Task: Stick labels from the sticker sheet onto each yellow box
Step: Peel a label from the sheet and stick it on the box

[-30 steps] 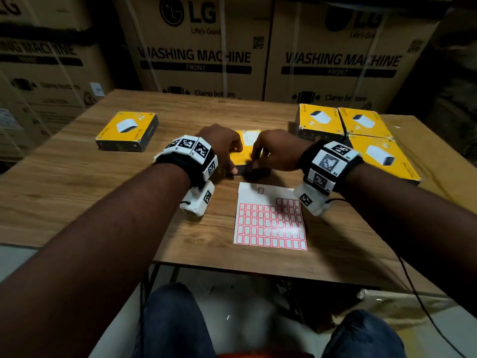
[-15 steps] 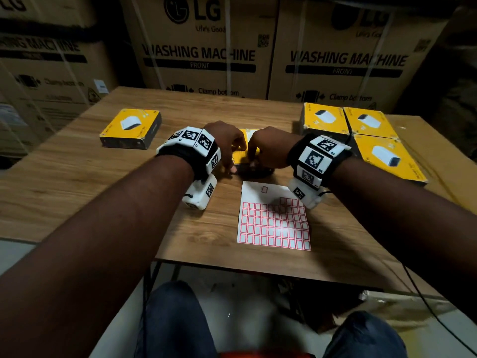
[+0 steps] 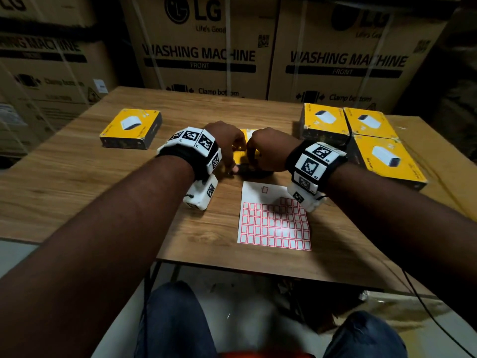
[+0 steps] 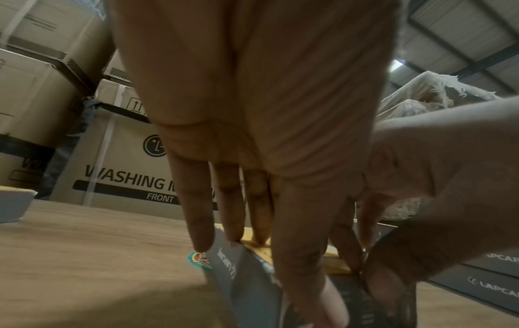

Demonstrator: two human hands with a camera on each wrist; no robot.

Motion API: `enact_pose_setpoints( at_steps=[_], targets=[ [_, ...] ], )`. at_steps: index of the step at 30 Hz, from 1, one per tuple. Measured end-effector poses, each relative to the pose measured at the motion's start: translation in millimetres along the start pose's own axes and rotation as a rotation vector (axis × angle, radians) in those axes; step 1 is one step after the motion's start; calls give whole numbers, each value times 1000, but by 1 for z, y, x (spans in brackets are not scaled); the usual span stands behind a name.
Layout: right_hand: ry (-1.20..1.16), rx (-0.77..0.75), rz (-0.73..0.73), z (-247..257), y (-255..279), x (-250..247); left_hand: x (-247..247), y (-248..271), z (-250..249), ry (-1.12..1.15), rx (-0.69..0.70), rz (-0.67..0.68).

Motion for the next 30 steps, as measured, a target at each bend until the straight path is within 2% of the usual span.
enact_pose_setpoints(
  at_steps=[19,30],
  targets=[
    [40,-10,-87,-4,-3,0,-2,3,-1,-34,-3,-1],
    [-221,38,-129,-33,-9,11,0,2,0,-3,-14,-9]
  ],
)
Point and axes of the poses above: each hand's wrist, its own y-axis away from the middle knuckle, its own x-axis out of the palm, z = x × y, the point moved 7 cm from there along -y, towards the middle knuckle, and after that the axes turned 2 degrees about z, right-handed, at the moved point
